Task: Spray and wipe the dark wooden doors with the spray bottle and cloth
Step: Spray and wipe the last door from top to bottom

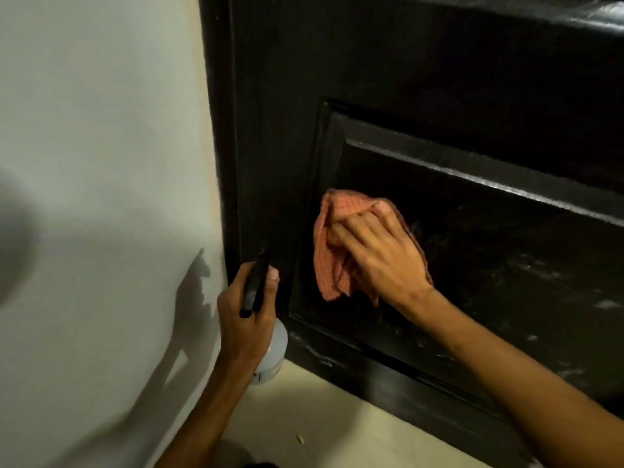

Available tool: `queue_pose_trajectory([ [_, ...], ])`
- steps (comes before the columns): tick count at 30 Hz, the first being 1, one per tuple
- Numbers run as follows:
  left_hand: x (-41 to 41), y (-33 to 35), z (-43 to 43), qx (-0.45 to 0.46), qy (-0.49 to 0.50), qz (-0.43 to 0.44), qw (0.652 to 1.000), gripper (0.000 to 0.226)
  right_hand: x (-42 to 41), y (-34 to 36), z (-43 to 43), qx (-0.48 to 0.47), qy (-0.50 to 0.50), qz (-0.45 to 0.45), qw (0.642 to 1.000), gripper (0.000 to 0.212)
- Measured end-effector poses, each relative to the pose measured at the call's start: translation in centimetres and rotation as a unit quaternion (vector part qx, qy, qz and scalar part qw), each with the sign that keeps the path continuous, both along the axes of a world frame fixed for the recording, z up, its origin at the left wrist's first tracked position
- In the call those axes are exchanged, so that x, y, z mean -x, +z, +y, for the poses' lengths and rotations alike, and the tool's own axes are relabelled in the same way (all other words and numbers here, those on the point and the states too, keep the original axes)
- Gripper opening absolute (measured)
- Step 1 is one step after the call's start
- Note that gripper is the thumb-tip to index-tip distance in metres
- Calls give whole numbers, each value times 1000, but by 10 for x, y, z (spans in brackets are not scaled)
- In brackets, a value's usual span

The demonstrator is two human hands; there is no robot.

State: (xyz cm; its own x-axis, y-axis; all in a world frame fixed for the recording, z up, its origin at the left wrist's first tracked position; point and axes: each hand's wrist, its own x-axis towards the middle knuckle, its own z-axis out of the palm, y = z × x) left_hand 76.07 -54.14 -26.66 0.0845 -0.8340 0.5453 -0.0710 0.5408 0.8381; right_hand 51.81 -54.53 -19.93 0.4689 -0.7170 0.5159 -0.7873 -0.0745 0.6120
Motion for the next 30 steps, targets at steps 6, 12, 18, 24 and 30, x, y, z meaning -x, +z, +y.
queue_pose_trajectory([
  [6, 33, 4, 20, 4, -32, -19, 999, 13, 41, -46, 44, -69, -7, 2, 998, 69],
  [12, 60, 14, 44, 22, -59, -63, 996, 12, 65, -77, 106, -84, -63, -88, 991, 55],
  [18, 81, 14, 55, 9, -95, -58, 994, 15, 83, -42, 142, 110, -81, -277, 951, 46],
  [24, 101, 17, 76, -4, -138, -41, 990, 21, 121, -16, 181, 386, -168, -424, 802, 43],
  [30, 134, 27, 100, 0, -178, -51, 983, 23, 115, -35, 184, 491, -94, -650, 573, 34],
])
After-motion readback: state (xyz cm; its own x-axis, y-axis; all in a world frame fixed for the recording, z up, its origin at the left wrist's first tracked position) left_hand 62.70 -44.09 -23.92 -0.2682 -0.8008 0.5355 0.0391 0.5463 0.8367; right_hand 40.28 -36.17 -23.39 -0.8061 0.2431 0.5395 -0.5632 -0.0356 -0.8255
